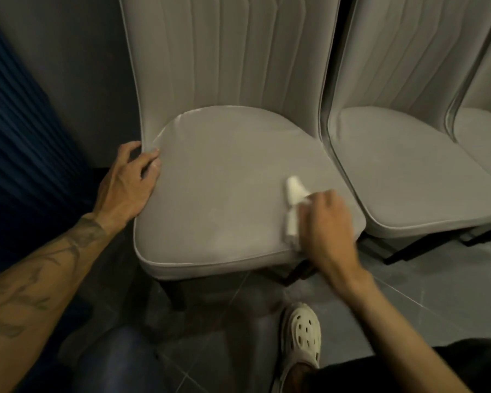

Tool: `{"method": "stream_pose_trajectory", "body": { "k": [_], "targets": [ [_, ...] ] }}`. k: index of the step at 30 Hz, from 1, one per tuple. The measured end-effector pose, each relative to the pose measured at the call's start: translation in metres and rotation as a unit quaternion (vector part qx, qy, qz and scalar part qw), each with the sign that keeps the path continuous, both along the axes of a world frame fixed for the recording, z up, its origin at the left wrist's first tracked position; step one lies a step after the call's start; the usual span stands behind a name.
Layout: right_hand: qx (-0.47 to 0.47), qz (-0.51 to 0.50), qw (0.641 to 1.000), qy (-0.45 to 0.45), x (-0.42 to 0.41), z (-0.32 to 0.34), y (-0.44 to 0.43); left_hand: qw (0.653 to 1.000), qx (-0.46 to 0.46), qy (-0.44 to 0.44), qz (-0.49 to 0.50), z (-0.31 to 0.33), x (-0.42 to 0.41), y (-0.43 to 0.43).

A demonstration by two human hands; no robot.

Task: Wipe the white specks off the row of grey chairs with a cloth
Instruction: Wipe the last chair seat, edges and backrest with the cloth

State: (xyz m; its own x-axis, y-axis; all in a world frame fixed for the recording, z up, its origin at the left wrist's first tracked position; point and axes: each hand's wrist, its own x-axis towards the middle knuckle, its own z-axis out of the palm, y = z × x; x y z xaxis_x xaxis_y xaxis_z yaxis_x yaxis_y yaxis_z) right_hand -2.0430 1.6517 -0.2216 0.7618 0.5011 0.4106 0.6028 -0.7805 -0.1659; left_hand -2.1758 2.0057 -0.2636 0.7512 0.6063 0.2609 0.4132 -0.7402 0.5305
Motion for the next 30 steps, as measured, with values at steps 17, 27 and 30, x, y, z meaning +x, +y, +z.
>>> {"method": "stream_pose_trajectory", "body": {
  "k": [17,27,30],
  "targets": [
    [0.073,0.309,0.945,0.082,-0.183,-0.011,0.17,0.989,-0.044,0.117,-0.074,0.037,-0.012,0.017],
    [0.05,0.344,0.935,0.071,-0.176,-0.006,0.176,0.988,-0.047,0.127,-0.074,0.039,-0.013,0.015],
    [0.058,0.264,0.96,0.077,-0.119,-0.003,0.154,0.988,-0.058,0.125,-0.072,0.038,-0.013,0.015]
  ]
}}
